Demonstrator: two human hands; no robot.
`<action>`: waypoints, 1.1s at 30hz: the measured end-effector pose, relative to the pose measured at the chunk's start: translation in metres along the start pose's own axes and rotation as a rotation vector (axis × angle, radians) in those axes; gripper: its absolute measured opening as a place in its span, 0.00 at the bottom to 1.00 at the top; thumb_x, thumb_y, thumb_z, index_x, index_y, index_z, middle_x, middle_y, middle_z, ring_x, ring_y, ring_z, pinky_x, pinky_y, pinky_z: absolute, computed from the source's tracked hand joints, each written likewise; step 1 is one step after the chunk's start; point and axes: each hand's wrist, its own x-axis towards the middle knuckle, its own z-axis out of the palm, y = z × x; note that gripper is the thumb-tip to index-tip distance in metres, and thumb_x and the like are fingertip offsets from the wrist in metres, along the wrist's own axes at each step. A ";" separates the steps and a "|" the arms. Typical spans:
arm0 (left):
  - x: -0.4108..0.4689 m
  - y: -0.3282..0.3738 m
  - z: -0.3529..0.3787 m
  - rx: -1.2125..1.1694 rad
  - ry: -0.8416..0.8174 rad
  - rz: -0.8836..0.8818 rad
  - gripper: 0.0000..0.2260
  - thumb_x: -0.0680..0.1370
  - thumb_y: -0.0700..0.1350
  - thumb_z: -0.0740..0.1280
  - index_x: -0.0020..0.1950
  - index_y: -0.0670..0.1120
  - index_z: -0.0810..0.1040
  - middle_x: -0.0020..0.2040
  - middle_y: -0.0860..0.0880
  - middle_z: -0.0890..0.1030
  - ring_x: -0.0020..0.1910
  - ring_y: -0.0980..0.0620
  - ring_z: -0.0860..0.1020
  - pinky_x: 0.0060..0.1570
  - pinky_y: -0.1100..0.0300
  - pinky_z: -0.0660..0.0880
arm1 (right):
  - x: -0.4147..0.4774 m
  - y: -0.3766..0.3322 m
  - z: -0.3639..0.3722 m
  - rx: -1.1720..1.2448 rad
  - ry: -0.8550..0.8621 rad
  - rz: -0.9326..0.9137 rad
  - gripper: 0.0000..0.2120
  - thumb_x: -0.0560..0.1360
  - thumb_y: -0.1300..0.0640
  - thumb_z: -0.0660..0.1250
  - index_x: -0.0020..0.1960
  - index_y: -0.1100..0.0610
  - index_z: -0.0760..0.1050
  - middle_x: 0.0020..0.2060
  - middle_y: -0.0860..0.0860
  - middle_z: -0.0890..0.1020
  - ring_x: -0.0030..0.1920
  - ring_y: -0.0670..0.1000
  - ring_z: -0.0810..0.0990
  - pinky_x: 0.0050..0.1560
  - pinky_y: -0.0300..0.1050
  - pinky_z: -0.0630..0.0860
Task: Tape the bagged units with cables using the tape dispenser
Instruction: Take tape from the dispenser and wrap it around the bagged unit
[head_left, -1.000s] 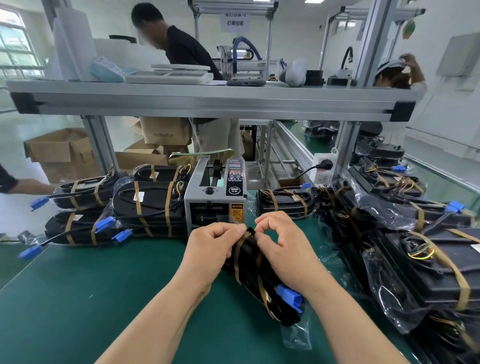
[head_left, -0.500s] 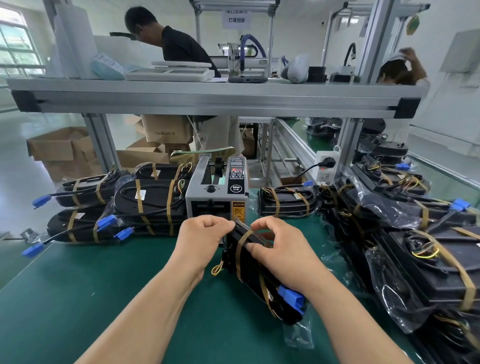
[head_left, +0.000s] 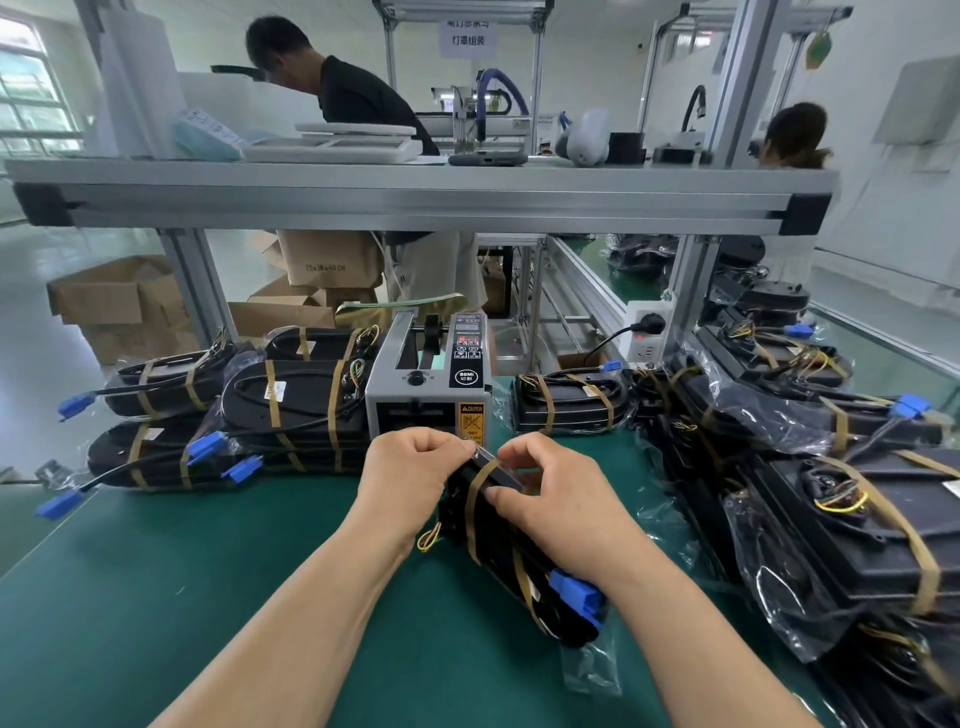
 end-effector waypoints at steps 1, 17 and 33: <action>0.000 0.000 0.000 0.026 0.008 0.003 0.08 0.73 0.44 0.75 0.34 0.47 0.84 0.34 0.51 0.85 0.31 0.58 0.81 0.30 0.70 0.75 | 0.000 0.000 0.000 0.002 -0.002 -0.001 0.10 0.72 0.49 0.73 0.50 0.41 0.74 0.44 0.38 0.81 0.47 0.38 0.80 0.53 0.41 0.78; -0.001 0.001 -0.001 0.161 0.029 0.026 0.04 0.70 0.48 0.76 0.35 0.53 0.85 0.34 0.51 0.85 0.41 0.44 0.84 0.46 0.46 0.82 | 0.001 0.004 0.001 -0.002 0.004 -0.020 0.10 0.71 0.48 0.73 0.50 0.41 0.75 0.44 0.38 0.82 0.45 0.37 0.80 0.50 0.38 0.77; 0.007 -0.008 0.008 -0.182 0.092 -0.195 0.10 0.74 0.41 0.74 0.33 0.43 0.81 0.22 0.52 0.77 0.18 0.59 0.73 0.19 0.68 0.69 | 0.001 0.004 0.002 -0.004 0.006 -0.027 0.09 0.72 0.48 0.73 0.48 0.40 0.75 0.43 0.38 0.82 0.44 0.34 0.78 0.45 0.31 0.74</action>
